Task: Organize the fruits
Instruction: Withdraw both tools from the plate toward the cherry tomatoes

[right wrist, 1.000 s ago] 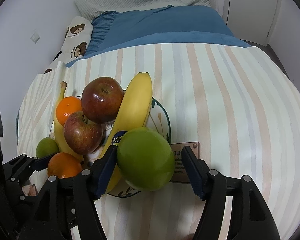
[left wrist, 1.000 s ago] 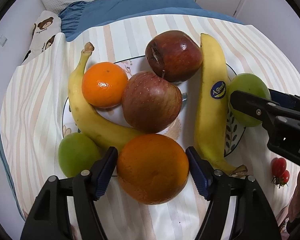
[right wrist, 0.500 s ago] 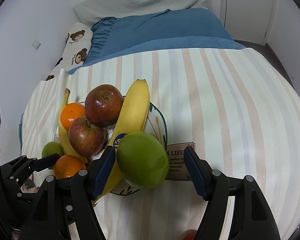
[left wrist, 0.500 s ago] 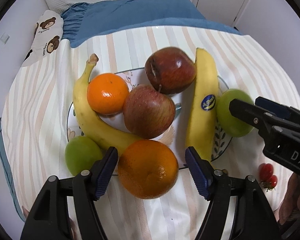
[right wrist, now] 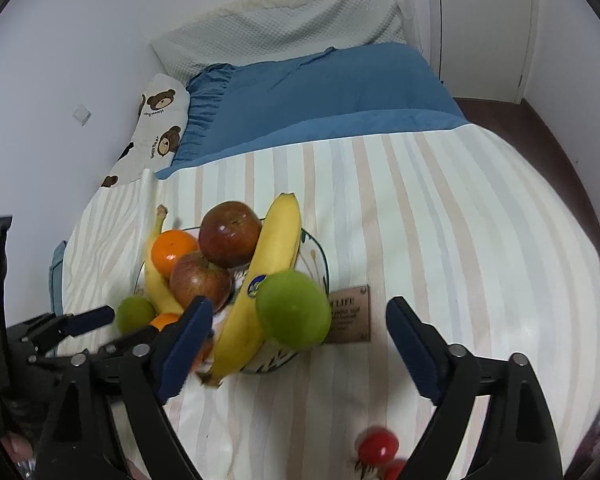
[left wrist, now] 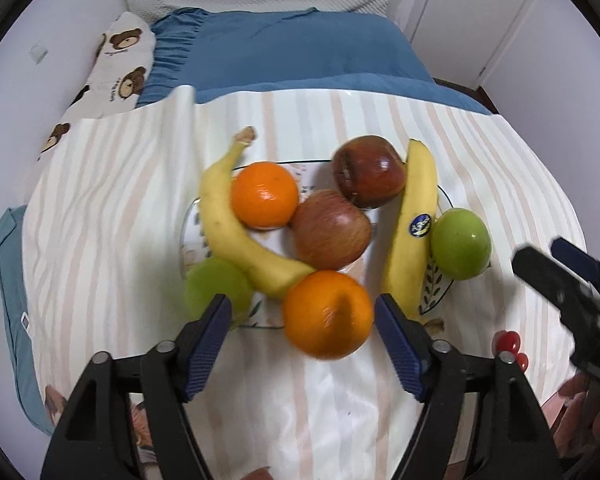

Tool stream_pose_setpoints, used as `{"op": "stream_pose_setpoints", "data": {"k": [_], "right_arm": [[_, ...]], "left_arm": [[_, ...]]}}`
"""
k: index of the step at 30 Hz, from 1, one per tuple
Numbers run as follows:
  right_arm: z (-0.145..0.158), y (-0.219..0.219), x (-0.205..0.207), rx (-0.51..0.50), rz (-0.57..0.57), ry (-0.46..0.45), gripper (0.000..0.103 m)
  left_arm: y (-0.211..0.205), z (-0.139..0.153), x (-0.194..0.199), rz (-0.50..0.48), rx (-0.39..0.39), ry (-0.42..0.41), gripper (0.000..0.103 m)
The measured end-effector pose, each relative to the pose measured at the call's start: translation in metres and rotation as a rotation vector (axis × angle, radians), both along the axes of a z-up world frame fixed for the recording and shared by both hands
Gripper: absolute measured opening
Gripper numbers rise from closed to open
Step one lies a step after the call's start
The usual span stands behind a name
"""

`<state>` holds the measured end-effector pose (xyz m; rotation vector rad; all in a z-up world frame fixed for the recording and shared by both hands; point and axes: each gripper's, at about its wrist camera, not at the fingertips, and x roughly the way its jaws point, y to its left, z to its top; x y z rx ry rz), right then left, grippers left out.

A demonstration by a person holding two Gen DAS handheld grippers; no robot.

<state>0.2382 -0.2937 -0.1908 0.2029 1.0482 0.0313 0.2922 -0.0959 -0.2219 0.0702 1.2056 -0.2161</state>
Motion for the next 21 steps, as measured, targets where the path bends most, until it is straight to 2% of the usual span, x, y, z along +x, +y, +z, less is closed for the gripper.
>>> {"op": "stream_pose_setpoints", "data": {"k": [1, 3, 8, 13, 21], "right_arm": [[0.002, 0.003, -0.003, -0.015, 0.003, 0.003, 0.099], [0.005, 0.012, -0.012, -0.043, 0.014, 0.004, 0.1], [0.014, 0.034, -0.034, -0.088, 0.029, 0.003, 0.101], [0.027, 0.043, -0.046, -0.109, 0.008, -0.007, 0.101], [0.066, 0.052, -0.071, -0.149, -0.006, -0.063, 0.101]], "left_arm": [[0.005, 0.003, -0.004, 0.009, 0.009, -0.01, 0.077], [0.011, 0.008, -0.011, 0.01, 0.023, -0.027, 0.091], [0.023, 0.016, -0.025, 0.03, 0.033, -0.056, 0.1], [0.03, 0.032, -0.038, 0.055, 0.028, -0.093, 0.101], [0.036, 0.07, -0.073, 0.057, 0.029, -0.179, 0.101]]}}
